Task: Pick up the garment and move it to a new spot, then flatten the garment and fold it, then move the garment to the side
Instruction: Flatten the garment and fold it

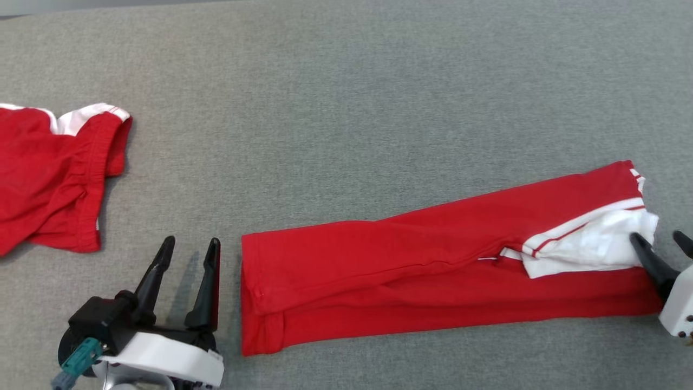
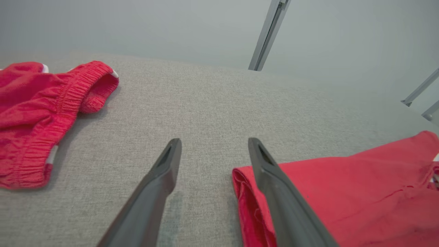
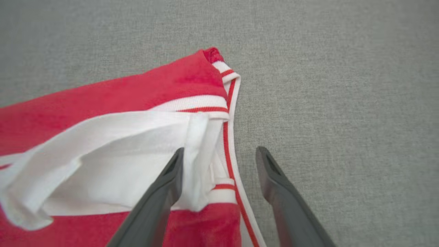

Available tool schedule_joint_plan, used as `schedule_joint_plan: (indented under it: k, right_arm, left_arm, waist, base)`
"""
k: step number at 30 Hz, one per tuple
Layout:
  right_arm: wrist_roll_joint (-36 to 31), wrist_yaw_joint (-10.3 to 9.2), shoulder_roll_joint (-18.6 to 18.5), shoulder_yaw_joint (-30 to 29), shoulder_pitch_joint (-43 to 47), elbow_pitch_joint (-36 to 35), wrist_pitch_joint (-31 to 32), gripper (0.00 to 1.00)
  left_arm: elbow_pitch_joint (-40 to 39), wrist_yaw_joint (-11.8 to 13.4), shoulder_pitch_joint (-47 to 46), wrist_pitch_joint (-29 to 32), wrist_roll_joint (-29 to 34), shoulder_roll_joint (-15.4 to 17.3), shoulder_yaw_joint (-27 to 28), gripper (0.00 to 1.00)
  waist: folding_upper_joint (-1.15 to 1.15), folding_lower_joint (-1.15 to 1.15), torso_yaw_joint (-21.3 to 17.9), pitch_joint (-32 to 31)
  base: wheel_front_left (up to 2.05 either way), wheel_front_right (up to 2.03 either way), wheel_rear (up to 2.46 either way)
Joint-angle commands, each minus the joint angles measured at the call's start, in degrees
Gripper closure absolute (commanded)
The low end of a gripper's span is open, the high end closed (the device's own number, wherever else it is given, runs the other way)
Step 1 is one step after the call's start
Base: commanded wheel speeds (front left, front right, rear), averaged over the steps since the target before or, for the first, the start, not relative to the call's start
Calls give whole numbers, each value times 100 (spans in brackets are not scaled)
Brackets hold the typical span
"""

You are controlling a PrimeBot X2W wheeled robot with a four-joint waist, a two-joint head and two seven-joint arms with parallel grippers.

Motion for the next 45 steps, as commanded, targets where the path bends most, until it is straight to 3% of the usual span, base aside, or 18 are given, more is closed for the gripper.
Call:
schedule_joint_plan:
  k: [1,5,9,10,11,16,22,27,30,33,34,37,40,45]
  right_arm:
    - [-140,-1,-108,42,-68,139,45,0]
    - [-303,1,-217,315,-128,483,181,0]
    - [161,16,-93,677,-150,658,399,0]
    - [284,20,-93,761,-171,676,415,13]
    - [439,20,-131,829,-211,666,366,100]
    - [815,-4,-691,491,-367,779,-59,100]
    - [801,-1,-1303,-651,-206,1343,-74,100]
    - [1029,1,-1353,-1044,-195,924,97,100]
    - [1500,0,-1018,-972,-134,150,303,100]
    - [1738,1,-577,-489,125,-719,607,100]
    - [1738,1,-577,-489,125,-719,607,100]
    - [1645,1,-34,223,335,-1332,704,100]
    - [1436,1,611,935,356,-1327,523,100]
    - [936,2,1383,1818,93,-401,-56,100]
  left_arm:
    - [88,-55,-122,-34,207,-80,96,0]
    - [256,-297,-59,-32,661,-492,391,0]
    - [417,-648,79,-33,1024,-893,676,0]
    - [465,-730,118,-34,1097,-967,751,0]
    - [484,-825,152,-34,1182,-1068,829,0]
    - [650,-1292,374,-34,1527,-1477,1176,0]
    - [915,-1736,592,-34,1843,-1879,1520,0]
    - [1072,-1958,831,-34,2083,-2147,1779,0]
    - [1179,-2054,959,-34,2125,-2282,1855,0]
    - [1280,-2114,982,-34,2184,-2357,1888,0]
    - [1280,-2114,982,-34,2184,-2357,1888,0]
    - [1373,-2165,906,-35,2242,-2410,1862,0]
    - [1560,-2218,860,-35,2246,-2435,1777,0]
    - [1858,-2277,675,-35,2310,-2449,1637,0]
  waist:
    - [0,0,110,60]
    - [0,0,236,107]
    - [0,0,283,62]
    - [0,0,278,31]
    - [0,0,264,-4]
    - [0,0,134,-221]
    - [0,0,66,-623]
    - [0,0,-10,-966]
    - [0,0,-53,-1122]
    - [0,0,-91,-1162]
    - [0,0,-91,-1162]
    - [0,0,-123,-1094]
    - [0,0,-147,-1013]
    - [0,0,-78,-967]
  base:
    - [0,0,0]
    - [0,0,0]
    - [0,0,0]
    - [0,0,0]
    - [0,0,0]
    - [0,0,0]
    - [0,0,0]
    - [0,0,0]
    - [0,0,0]
    - [0,0,0]
    - [0,0,0]
    - [0,0,0]
    - [0,0,0]
    - [0,0,0]
